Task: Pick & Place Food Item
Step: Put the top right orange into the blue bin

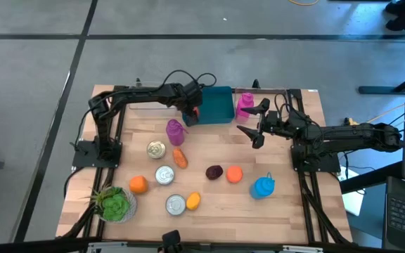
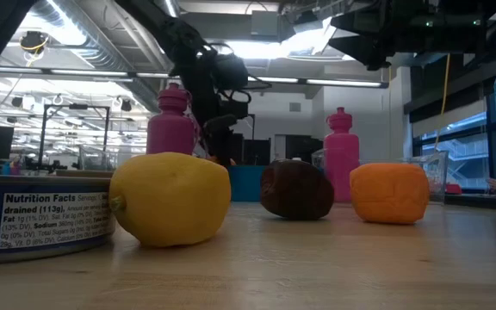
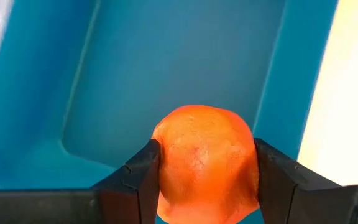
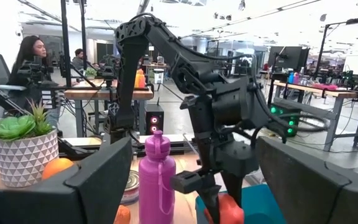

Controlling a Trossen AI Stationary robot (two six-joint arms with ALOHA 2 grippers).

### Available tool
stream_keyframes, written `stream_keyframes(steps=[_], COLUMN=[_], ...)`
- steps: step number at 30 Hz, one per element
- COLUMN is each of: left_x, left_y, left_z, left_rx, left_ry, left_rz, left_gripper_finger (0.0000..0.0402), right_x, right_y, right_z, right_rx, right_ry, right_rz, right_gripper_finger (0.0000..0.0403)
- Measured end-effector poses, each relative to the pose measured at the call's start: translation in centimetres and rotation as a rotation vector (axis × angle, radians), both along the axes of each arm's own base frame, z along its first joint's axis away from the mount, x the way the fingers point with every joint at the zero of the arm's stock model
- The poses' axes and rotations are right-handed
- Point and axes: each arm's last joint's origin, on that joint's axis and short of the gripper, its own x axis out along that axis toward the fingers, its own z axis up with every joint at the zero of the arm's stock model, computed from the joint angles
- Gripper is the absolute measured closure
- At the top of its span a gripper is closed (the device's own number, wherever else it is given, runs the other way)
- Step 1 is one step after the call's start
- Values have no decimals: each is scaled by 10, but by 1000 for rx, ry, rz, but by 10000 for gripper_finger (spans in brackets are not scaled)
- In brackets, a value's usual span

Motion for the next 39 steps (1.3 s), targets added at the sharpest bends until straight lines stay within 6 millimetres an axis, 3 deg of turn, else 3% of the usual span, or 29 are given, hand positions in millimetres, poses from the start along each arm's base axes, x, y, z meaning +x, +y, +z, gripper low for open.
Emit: stream_keyframes(steps=[11, 39], left_x=[3, 3], left_y=[2, 3], left_z=[-9, -7], left_rx=[-11, -22], left_ry=[18, 8], left_rz=[1, 45], left_gripper_finger=[222, 100], right_x=[0, 0], right_y=[0, 0], right_z=[-1, -1], right_rx=[0, 0], right_ry=[5, 13], right_rz=[0, 0], right_gripper_finger=[62, 62])
